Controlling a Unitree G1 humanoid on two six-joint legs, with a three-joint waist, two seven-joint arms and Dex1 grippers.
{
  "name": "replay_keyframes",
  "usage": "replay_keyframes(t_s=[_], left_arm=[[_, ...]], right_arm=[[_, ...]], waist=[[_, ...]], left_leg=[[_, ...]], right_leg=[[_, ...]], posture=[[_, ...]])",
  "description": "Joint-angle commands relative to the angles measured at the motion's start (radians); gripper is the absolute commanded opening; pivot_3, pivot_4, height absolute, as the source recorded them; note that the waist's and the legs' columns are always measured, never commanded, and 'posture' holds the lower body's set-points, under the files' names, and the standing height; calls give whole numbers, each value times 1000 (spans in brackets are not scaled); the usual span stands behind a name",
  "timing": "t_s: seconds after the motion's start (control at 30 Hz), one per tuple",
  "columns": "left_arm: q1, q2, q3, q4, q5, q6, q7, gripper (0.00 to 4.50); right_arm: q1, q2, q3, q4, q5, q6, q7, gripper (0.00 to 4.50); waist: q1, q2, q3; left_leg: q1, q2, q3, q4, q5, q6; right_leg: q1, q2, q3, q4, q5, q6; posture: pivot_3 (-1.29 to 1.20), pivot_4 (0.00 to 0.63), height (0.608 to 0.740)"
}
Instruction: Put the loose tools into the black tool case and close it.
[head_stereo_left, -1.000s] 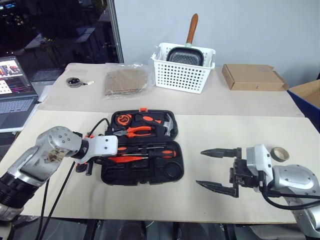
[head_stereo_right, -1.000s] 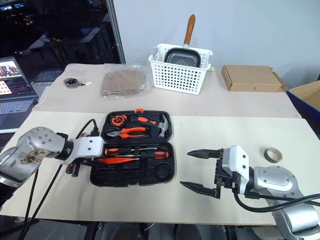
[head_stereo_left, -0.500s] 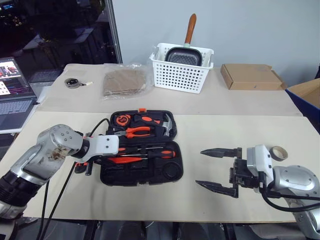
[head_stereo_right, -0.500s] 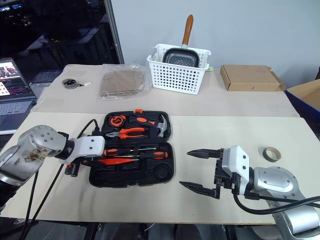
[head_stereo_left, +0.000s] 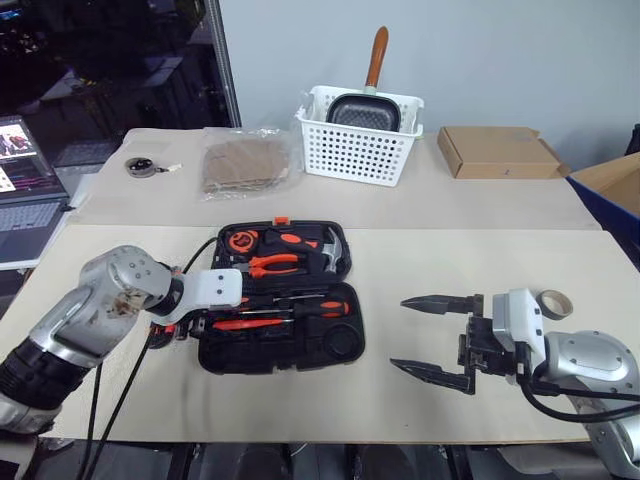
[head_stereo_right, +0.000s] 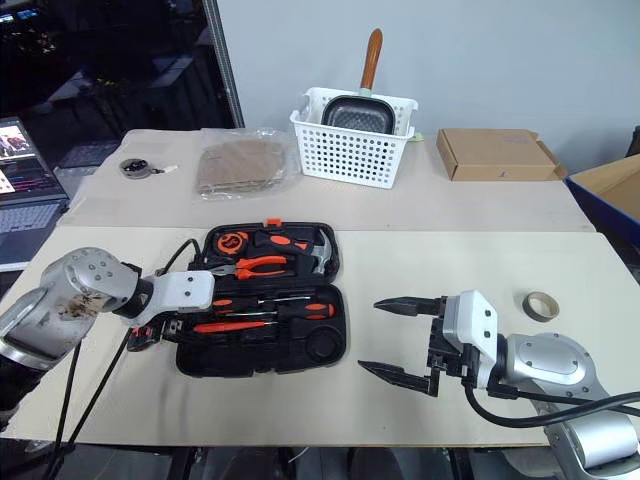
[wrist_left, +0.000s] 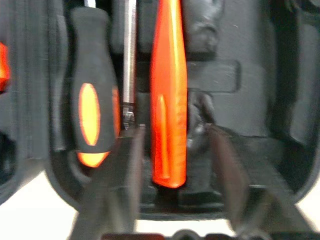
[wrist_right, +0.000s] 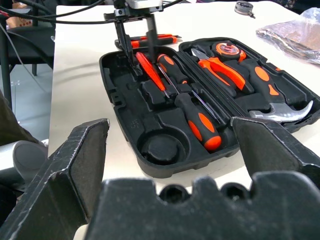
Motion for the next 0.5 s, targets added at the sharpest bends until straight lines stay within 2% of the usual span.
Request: replay_keyframes(t_s=[0.03,0.13,0.17,0.23,0.27,0.4,0.5], left_arm=[[-3,-9,171,-76,-146,108,0,3057],[11,-43,277,-96,-237,187,46,3057],[19,-59,299,-98,-253,201,68,2524],[76,-133,352,-102,-280,185,142,2083],[110,-172,367,-110,-288,175,179,1542],[225,-316,403,-135,-291,141,338,91],[324,-431,414,-135,-222,45,515,33]], right_arm=[[-5,-1,-4,-23,14,-19,5,4500],[-13,4,4,-14,8,-25,6,4500],[-17,5,8,-12,6,-26,5,4500],[-32,10,18,-2,1,-28,6,4500],[-38,11,22,2,0,-29,6,4500],[-51,7,25,9,1,-28,7,4500],[-48,2,20,6,4,-23,5,4500]], waist=[[1,0,0],[2,0,0],[2,0,0],[2,0,0],[1,1,0],[1,-1,0],[3,-1,0]], left_leg=[[-1,0,0,1,0,0],[-3,0,-1,4,0,1],[-3,0,-2,5,-1,1],[-2,0,-2,6,-1,1],[0,0,-1,6,-1,1],[3,0,-1,7,0,1],[3,0,-1,7,0,1]], right_leg=[[0,0,0,0,0,0],[-2,-1,-1,3,-1,1],[-1,-1,-1,5,-1,1],[-1,-2,-1,6,-1,2],[1,-2,-1,7,-1,2],[3,-2,1,8,-1,1],[3,-2,1,9,-1,1]], posture=[[0,150,740],[0,150,740],[0,150,740],[0,150,740],[0,150,740],[0,150,740],[0,150,740]])
